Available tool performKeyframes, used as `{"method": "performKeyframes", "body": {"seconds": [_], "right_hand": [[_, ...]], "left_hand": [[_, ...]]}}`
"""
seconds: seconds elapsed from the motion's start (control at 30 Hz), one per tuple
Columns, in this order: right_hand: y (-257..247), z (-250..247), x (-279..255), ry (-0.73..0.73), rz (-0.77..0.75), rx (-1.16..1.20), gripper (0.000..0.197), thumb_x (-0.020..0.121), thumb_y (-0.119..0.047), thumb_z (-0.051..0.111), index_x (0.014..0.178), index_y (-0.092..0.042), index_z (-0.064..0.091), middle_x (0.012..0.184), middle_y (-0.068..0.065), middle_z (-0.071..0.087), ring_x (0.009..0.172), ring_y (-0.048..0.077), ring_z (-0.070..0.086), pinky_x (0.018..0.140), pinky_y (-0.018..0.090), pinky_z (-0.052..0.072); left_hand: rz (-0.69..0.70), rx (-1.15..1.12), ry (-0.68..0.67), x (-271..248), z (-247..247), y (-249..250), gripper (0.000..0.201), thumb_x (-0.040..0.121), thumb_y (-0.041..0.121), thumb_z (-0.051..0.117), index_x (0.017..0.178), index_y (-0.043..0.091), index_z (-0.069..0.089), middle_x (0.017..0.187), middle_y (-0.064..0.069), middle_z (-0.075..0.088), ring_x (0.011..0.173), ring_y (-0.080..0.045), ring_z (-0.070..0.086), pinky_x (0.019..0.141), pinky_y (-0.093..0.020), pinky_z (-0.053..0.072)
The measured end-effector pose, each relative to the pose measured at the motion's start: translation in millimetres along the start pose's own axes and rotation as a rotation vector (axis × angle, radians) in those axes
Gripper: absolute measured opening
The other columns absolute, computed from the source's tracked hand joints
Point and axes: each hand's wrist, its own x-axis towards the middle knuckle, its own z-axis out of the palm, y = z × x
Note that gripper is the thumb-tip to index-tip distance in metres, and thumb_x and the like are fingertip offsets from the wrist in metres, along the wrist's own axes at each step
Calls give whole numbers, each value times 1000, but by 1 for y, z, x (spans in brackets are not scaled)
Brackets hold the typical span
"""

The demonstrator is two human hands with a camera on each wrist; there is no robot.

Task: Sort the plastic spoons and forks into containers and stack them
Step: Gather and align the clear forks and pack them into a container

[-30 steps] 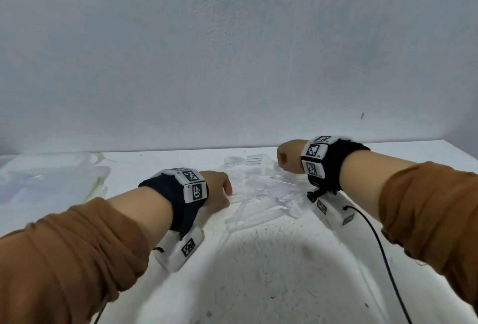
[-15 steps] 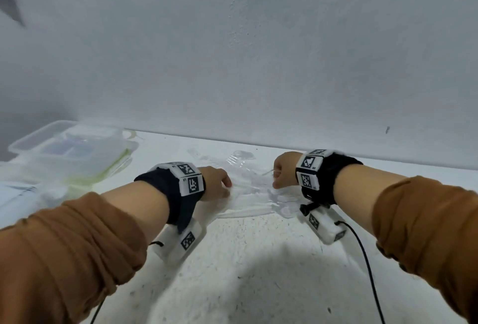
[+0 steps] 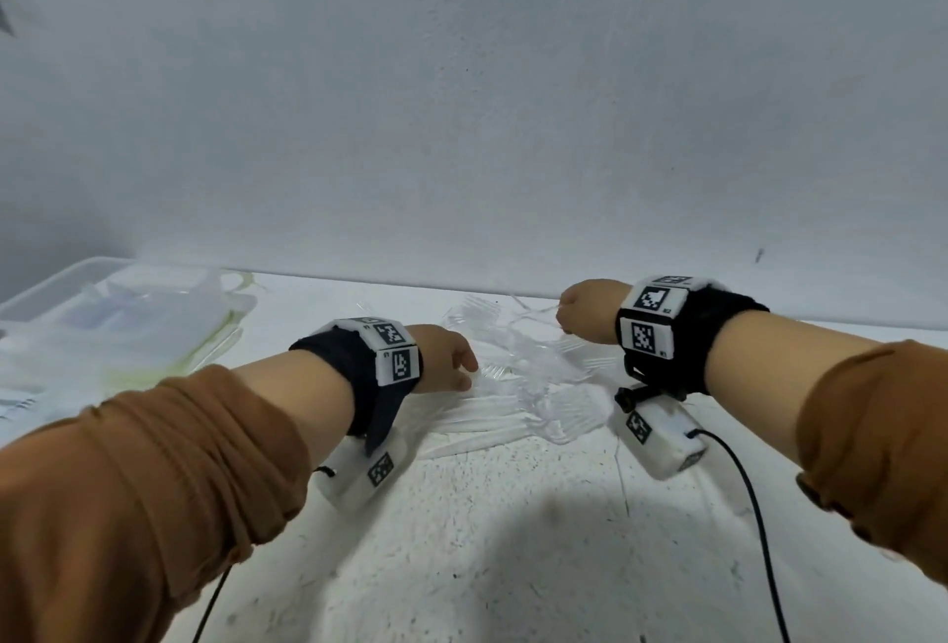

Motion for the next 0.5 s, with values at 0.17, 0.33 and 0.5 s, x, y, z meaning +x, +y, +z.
{"method": "performKeyframes", "body": {"seconds": [0.17, 0.33, 0.5], "right_hand": [[7, 5, 0, 71, 2, 189, 19, 98, -17, 32, 98, -10, 50, 96, 5, 50, 88, 20, 42, 57, 24, 30], [8, 8, 1, 89, -58, 229, 39, 97, -42, 40, 107, -8, 56, 95, 1, 50, 97, 22, 50, 76, 26, 32], [1, 3, 9, -15, -51, 256, 20, 96, -26, 44, 87, -19, 61, 68, -3, 50, 57, 12, 45, 52, 20, 37]], "left_hand": [[21, -20, 10, 9, -1, 2, 29, 91, 25, 58, 119, 22, 60, 124, 6, 59, 116, -13, 53, 92, -20, 36], [38, -91, 38, 8, -6, -10, 21, 91, 18, 57, 111, 19, 63, 116, 7, 62, 102, -11, 54, 80, -15, 34], [-2, -80, 21, 0, -8, -26, 41, 95, 4, 33, 120, 28, 56, 94, 13, 50, 88, -11, 47, 66, -13, 35]]}}
